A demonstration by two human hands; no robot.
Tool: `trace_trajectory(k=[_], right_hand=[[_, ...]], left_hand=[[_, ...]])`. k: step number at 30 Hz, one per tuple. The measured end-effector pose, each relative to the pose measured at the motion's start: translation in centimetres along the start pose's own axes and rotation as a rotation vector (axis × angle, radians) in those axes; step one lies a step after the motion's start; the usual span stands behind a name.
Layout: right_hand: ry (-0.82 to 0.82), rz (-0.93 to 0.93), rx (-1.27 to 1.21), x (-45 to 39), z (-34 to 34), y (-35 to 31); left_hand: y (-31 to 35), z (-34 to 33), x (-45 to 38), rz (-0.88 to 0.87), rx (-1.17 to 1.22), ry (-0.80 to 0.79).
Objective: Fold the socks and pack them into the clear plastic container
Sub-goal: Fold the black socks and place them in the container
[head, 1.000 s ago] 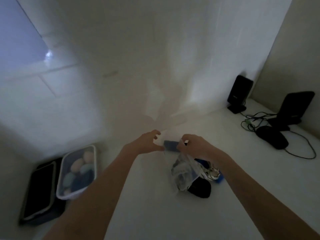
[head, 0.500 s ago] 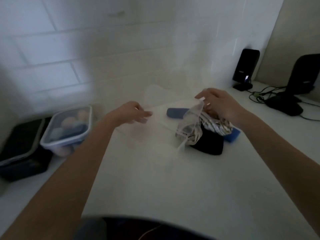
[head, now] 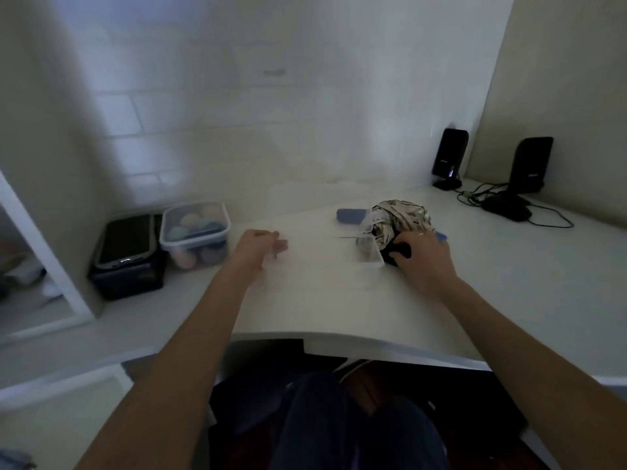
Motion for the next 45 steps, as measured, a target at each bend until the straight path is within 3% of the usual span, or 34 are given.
trace_trajectory(k=[5, 9, 12, 15, 17, 18, 22, 28, 32, 36, 38, 41, 43, 45], right_hand=[[0.137, -0.047, -0.477, -1.0, 4.3, -1.5], [0.119, 0.033, -0.882, -2.3, 7.7, -5.1], [0.021, 0.026, -1.097, -3.7, 8.0, -7.8], [-0.247, -0.02, -1.287, -4.9, 5.6, -10.3], [-0.413, -0.013, -1.338, -5.1, 3.9, -11.7], [-0.478, 0.004, -1.365, -5.2, 3.1, -12.4], [-0.597, 0.08, -1.492, -6.2, 1.1, -14.1], [-0.455, 0.196, -1.451, -9.4, 0.0, -14.3], [-0.189, 0.219, -1.149, -11.4, 0.8, -14.2], [0.031, 0.229, -0.891, -12.4, 1.1, -13.7], [-0.004, 0.147, -0.863, -12.6, 0.1, -13.0], [-0.281, 0.027, -0.861, -11.8, -3.0, -12.8], [-0.461, 0.013, -0.84, -10.6, -4.9, -13.2], [-0.478, 0.069, -0.869, -10.1, -5.3, -13.7]], left_hand=[[-1.2, 0.2, 1.1, -0.106, 0.292, 0.153], [-1.3, -0.2, 1.1, -0.148, 0.313, 0.188], [-0.9, 0.0, 0.8, -0.169, 0.096, 0.216], [3.3, 0.5, 2.5, -0.548, -0.256, 0.301], [6.2, -1.1, 3.6, -0.719, -0.236, 0.116], [7.2, -2.2, 3.4, -0.722, -0.186, -0.01], [8.1, -6.9, 1.2, -0.414, -0.058, -0.434], [7.1, -7.1, -1.1, -0.346, -0.098, -0.528], [6.8, -6.1, -2.6, -0.373, -0.101, -0.396], [6.6, -6.0, -2.7, -0.359, -0.039, -0.385], [6.5, -5.9, -2.8, -0.373, -0.007, -0.374], [6.6, -5.7, -2.8, -0.43, 0.011, -0.358], [6.9, -5.5, -2.7, -0.469, 0.001, -0.346], [7.2, -5.5, -2.5, -0.48, 0.011, -0.362]])
Point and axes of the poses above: each hand's wrist, its own x-axis away from the middle knuckle, its own z-axis out of the back of the hand, y = z × x, the point moved 9 cm from there along -x, towards the middle knuckle, and after that the axes turned 4 degrees about -y, right-handed, at the moved point
